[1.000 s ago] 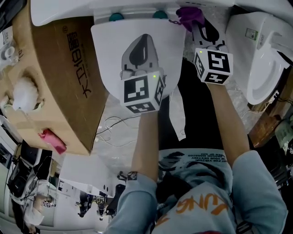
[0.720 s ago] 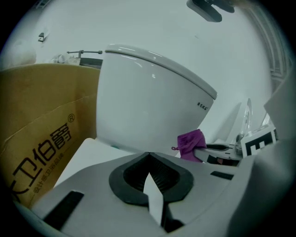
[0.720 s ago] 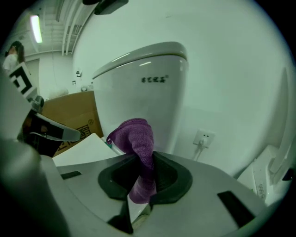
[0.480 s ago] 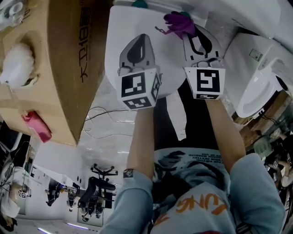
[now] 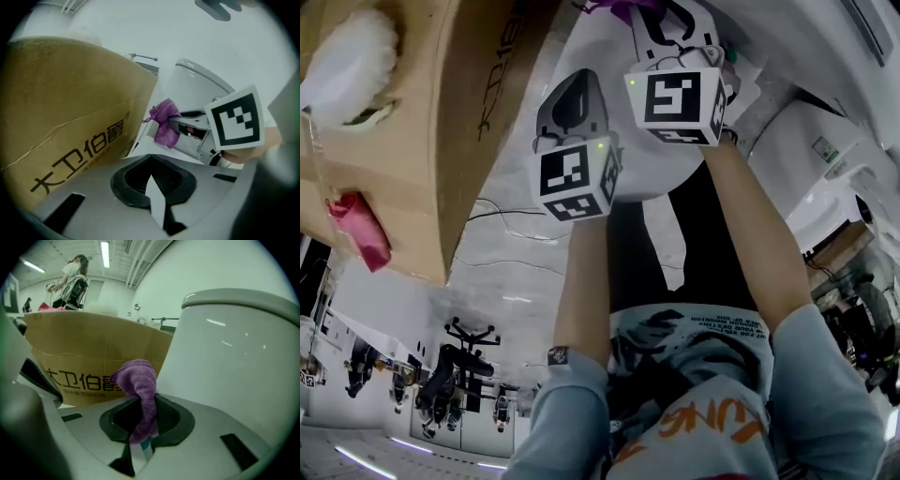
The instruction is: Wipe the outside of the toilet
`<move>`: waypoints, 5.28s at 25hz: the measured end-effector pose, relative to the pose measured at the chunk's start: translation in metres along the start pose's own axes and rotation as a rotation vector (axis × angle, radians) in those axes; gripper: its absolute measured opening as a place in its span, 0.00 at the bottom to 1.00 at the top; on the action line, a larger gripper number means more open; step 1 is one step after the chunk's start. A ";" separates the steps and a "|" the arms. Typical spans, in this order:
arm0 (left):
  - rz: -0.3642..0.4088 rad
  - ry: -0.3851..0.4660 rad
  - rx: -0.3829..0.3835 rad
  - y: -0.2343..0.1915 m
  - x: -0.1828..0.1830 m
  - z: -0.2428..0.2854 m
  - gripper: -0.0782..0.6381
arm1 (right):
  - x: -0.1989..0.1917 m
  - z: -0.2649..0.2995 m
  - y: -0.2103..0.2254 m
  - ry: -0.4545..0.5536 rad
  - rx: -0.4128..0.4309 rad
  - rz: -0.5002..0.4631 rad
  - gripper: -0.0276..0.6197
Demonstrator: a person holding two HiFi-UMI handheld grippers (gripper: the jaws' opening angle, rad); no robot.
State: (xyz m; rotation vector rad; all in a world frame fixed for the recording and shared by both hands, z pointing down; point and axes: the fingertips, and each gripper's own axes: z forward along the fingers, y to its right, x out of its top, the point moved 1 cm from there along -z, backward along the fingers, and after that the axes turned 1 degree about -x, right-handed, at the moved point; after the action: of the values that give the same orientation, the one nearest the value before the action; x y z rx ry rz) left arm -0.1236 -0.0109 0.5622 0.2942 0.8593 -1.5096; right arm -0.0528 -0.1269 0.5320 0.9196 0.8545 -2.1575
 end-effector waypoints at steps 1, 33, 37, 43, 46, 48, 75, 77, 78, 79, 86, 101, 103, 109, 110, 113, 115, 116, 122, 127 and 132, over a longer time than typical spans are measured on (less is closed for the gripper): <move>-0.007 -0.001 0.007 -0.005 -0.001 -0.001 0.14 | 0.001 0.009 -0.006 -0.010 0.002 -0.032 0.17; 0.058 -0.048 -0.063 0.016 0.005 0.022 0.14 | -0.085 0.038 -0.005 -0.386 -0.037 -0.378 0.14; 0.081 -0.060 -0.085 0.029 0.001 0.024 0.14 | -0.099 0.023 0.003 -0.405 -0.043 -0.363 0.14; 0.117 -0.081 -0.118 0.053 -0.003 0.029 0.14 | -0.122 -0.001 0.018 -0.428 -0.049 -0.350 0.13; 0.141 -0.088 -0.139 0.068 -0.006 0.033 0.14 | -0.135 -0.014 0.026 -0.442 -0.060 -0.334 0.13; 0.156 -0.092 -0.151 0.079 -0.007 0.035 0.14 | -0.144 -0.023 0.032 -0.447 -0.064 -0.334 0.13; 0.285 -0.141 -0.249 0.204 -0.041 0.044 0.14 | -0.267 -0.137 0.109 -0.561 -0.128 -0.155 0.14; 0.303 -0.137 -0.261 0.211 -0.040 0.043 0.14 | -0.277 -0.148 0.115 -0.568 -0.145 -0.071 0.16; 0.312 -0.133 -0.268 0.214 -0.038 0.042 0.14 | -0.279 -0.155 0.118 -0.558 -0.162 -0.029 0.16; 0.322 -0.127 -0.275 0.216 -0.036 0.039 0.14 | -0.279 -0.163 0.121 -0.542 -0.180 0.015 0.16; 0.381 -0.058 -0.303 0.217 -0.002 -0.010 0.14 | -0.226 -0.235 0.131 -0.338 -0.287 0.381 0.16; 0.310 0.341 -0.353 0.211 0.190 -0.219 0.14 | 0.064 -0.375 0.146 0.239 -0.376 0.778 0.16; 0.282 0.390 -0.335 0.205 0.215 -0.242 0.14 | 0.101 -0.384 0.150 0.292 -0.373 0.779 0.16; 0.269 0.548 -0.376 0.209 0.287 -0.315 0.14 | 0.211 -0.410 0.156 0.425 -0.354 0.727 0.16; 0.283 0.569 -0.381 0.211 0.297 -0.327 0.14 | 0.228 -0.411 0.157 0.436 -0.343 0.694 0.16; 0.328 0.625 -0.376 0.218 0.327 -0.354 0.14 | 0.272 -0.417 0.161 0.462 -0.322 0.603 0.16; 0.359 0.650 -0.350 0.217 0.344 -0.367 0.14 | 0.295 -0.421 0.163 0.476 -0.311 0.573 0.16; 0.372 0.665 -0.333 0.216 0.353 -0.374 0.14 | 0.305 -0.423 0.163 0.481 -0.307 0.559 0.16; 0.387 0.741 -0.259 0.194 0.395 -0.406 0.14 | 0.353 -0.430 0.163 0.532 -0.291 0.495 0.16; 0.417 0.756 -0.230 0.184 0.403 -0.413 0.14 | 0.373 -0.424 0.159 0.558 -0.275 0.471 0.16; 0.418 0.752 -0.212 0.174 0.412 -0.405 0.14 | 0.381 -0.412 0.162 0.561 -0.274 0.458 0.16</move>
State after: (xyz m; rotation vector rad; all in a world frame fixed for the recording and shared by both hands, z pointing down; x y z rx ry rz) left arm -0.1498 -0.0338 -0.0401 0.8572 1.4307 -0.8936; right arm 0.0079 -0.0228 -0.0393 1.4391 1.0428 -1.3678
